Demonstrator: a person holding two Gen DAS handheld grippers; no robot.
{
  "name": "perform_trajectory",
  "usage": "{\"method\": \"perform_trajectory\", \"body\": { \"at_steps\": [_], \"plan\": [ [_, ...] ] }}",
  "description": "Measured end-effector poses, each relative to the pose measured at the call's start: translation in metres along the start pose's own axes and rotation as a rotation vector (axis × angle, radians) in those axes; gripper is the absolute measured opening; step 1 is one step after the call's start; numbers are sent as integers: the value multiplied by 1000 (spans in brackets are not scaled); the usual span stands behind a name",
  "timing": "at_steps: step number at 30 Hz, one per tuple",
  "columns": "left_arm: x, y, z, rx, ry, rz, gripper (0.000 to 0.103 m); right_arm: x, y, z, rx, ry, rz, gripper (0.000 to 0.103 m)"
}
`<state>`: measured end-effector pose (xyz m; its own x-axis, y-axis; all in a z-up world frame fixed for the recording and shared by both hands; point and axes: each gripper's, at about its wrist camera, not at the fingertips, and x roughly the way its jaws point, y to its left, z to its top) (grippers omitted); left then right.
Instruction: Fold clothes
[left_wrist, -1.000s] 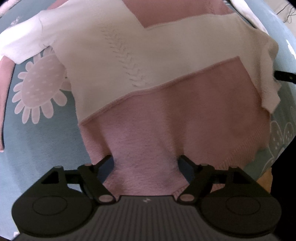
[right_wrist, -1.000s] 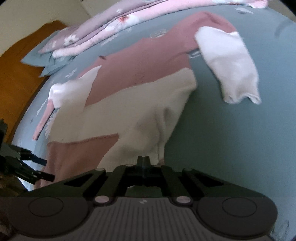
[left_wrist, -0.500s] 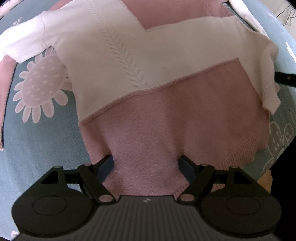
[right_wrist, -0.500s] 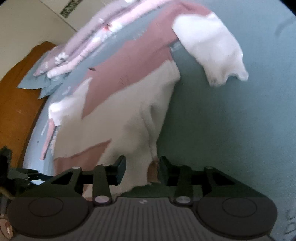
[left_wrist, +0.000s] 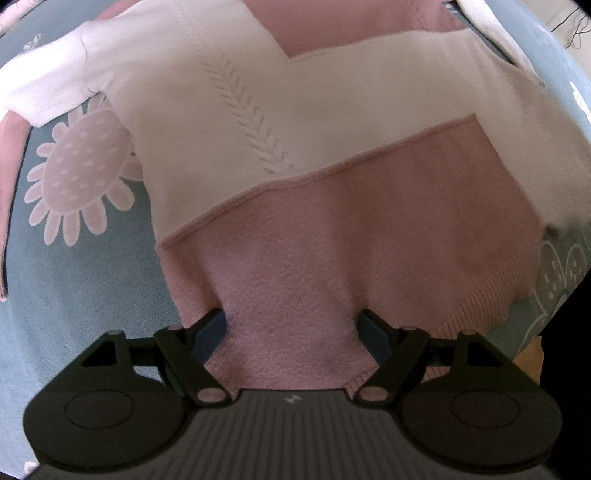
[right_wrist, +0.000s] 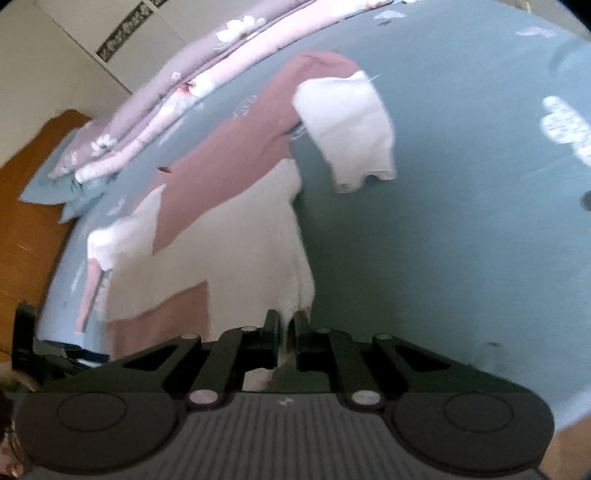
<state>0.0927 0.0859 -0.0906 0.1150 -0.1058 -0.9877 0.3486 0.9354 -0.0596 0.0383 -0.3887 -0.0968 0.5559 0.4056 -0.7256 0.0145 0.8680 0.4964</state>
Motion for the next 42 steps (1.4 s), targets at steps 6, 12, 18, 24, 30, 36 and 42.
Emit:
{"method": "perform_trajectory", "body": {
  "at_steps": [6,12,18,24,30,36,42],
  "plan": [
    [-2,3,0,-5,-1,4,80,25,-15,-10,4,118,-137,14],
    [-7,7,1,0,4,2,80,19,-16,-4,18,27,-114,44],
    [-36,16,-5,2,-51,51,80,42,-15,1,-27,38,-143,44],
    [-35,31,-23,-101,-43,88,80,52,1,-3,-80,48,-166,8],
    [-47,36,-32,-226,-49,52,80,24,6,0,-96,1,-176,7],
    [-34,42,-41,-272,-54,8,80,41,6,-7,-149,67,-282,7],
    [-27,43,-48,-330,-78,-61,80,48,13,-6,-163,84,-325,8]
  ]
}}
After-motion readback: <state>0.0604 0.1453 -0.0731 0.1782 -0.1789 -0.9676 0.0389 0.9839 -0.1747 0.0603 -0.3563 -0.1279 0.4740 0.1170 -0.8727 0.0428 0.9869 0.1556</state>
